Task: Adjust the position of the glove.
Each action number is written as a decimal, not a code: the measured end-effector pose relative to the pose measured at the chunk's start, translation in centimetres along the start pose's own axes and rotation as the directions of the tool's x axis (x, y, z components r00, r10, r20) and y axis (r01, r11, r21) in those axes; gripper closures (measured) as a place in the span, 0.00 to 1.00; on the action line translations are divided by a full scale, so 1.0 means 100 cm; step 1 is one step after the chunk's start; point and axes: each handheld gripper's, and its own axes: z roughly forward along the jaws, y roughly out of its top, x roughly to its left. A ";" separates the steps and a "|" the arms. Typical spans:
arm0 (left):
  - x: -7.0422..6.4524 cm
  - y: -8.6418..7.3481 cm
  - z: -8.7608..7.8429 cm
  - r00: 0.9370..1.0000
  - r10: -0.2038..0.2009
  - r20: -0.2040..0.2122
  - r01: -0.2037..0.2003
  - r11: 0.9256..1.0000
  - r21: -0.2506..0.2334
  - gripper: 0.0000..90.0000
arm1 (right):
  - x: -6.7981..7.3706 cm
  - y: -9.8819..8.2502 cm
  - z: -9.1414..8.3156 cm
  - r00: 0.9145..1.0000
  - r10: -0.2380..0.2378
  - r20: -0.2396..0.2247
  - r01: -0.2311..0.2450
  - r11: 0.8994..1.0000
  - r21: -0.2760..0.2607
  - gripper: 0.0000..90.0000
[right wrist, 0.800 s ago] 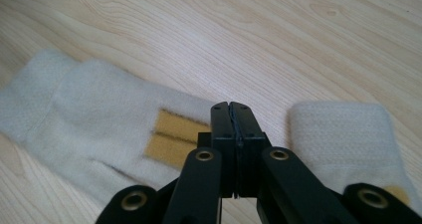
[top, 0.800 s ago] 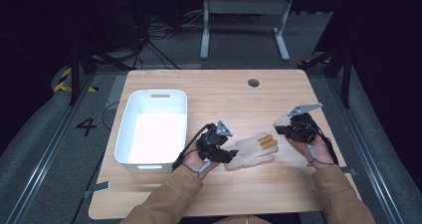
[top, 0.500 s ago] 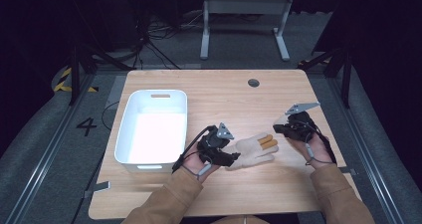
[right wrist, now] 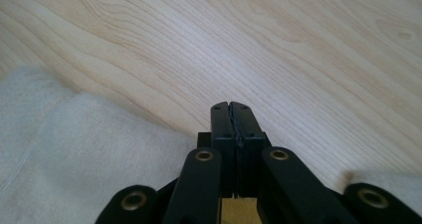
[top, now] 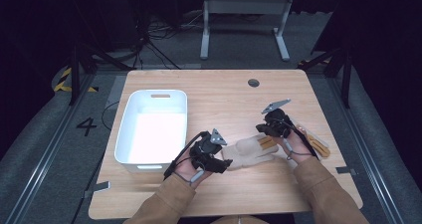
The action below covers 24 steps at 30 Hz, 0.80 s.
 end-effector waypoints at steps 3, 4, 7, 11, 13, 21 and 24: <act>0.000 -0.001 0.001 1.000 0.004 0.003 -0.004 1.000 0.014 0.45 | 0.000 0.001 0.006 1.000 -0.006 -0.001 0.006 1.000 0.017 1.00; -0.001 -0.001 0.003 1.000 0.014 -0.006 -0.014 1.000 0.026 0.45 | -0.001 0.000 0.010 1.000 -0.004 -0.004 0.004 1.000 0.025 1.00; -0.002 -0.001 0.004 1.000 0.020 -0.003 -0.020 0.999 0.032 0.45 | -0.003 -0.001 0.013 1.000 0.007 -0.001 -0.007 0.999 0.031 1.00; -0.003 0.000 0.004 1.000 0.021 0.000 -0.021 0.999 0.035 0.45 | -0.005 -0.006 0.018 1.000 0.011 0.022 -0.013 0.998 0.061 1.00; -0.004 0.000 0.005 1.000 0.020 0.001 -0.020 0.999 0.035 0.45 | -0.006 -0.008 0.019 1.000 0.016 0.023 -0.018 0.998 0.068 1.00; -0.003 0.006 0.007 0.999 0.039 0.010 -0.039 0.999 0.028 0.45 | -0.007 -0.016 0.012 0.999 0.036 0.017 -0.038 0.995 0.094 1.00; -0.003 0.009 0.008 0.999 0.045 0.015 -0.045 0.999 0.025 0.45 | -0.007 -0.020 0.009 0.999 0.043 0.020 -0.045 0.993 0.107 1.00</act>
